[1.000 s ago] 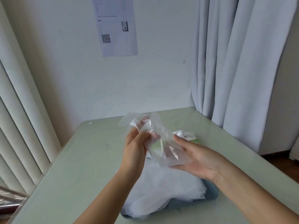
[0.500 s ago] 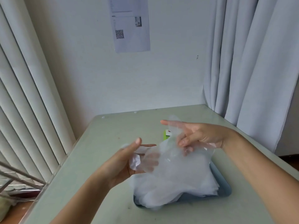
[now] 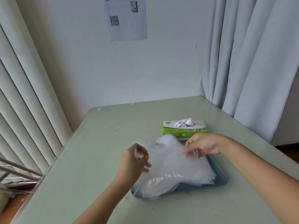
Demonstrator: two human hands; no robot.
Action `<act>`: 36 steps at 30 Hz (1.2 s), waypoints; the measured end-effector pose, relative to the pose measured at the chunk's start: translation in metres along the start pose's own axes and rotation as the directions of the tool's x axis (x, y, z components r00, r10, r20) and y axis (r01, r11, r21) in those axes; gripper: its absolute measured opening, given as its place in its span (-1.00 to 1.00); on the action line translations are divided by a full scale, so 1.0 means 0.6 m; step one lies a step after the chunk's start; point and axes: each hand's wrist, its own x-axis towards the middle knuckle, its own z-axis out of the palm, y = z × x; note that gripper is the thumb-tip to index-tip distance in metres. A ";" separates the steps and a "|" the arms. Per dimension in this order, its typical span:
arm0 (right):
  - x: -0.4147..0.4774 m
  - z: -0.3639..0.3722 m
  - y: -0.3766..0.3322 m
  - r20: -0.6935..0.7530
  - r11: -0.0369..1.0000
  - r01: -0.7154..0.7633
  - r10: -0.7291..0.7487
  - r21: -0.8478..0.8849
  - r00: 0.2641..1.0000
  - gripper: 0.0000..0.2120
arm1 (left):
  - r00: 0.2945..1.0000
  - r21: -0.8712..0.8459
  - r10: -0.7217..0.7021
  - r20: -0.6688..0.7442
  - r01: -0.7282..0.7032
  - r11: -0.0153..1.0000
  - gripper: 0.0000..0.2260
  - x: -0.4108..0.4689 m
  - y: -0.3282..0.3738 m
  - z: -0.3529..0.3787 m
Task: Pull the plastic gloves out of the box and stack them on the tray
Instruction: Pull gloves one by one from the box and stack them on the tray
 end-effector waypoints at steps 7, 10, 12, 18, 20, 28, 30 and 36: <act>0.006 -0.005 0.024 -0.227 0.958 0.125 -0.186 -0.260 0.956 -0.89 | 0.962 0.560 0.273 0.024 -0.239 0.793 -0.73 -0.006 -0.013 0.003; 0.003 -0.006 0.028 -0.209 0.936 0.207 -0.271 -0.284 0.939 -0.71 | 0.879 0.608 0.477 0.017 -0.388 0.692 -0.57 -0.008 -0.008 0.007; 0.002 -0.002 0.035 -0.194 0.923 0.267 -0.326 -0.275 0.925 -0.64 | 0.790 0.564 0.610 0.061 -0.532 0.632 -0.61 -0.016 0.004 0.023; 0.013 0.009 0.062 -0.300 0.878 0.402 -0.469 -0.258 0.831 -0.64 | 0.721 0.569 0.501 0.478 -0.689 0.449 -0.55 -0.020 -0.003 0.103; 0.018 0.010 0.068 -0.316 0.893 0.369 -0.439 -0.258 0.841 -0.66 | 0.744 0.610 0.316 0.589 -0.666 0.429 -0.46 -0.009 -0.017 0.111; 0.032 0.002 0.030 -0.233 0.900 0.212 -0.315 -0.380 0.920 -0.53 | 0.727 0.656 0.058 0.685 -0.649 0.384 -0.52 0.004 -0.036 0.099; 0.048 0.010 0.016 -0.212 0.890 0.239 -0.339 -0.388 0.917 -0.69 | 0.717 0.647 0.044 0.696 -0.652 0.397 -0.53 0.003 -0.032 0.096; 0.085 0.040 0.007 -0.252 0.852 0.395 -0.489 -0.345 0.835 -0.87 | 0.702 0.646 0.044 0.711 -0.676 0.354 -0.52 0.008 -0.031 0.096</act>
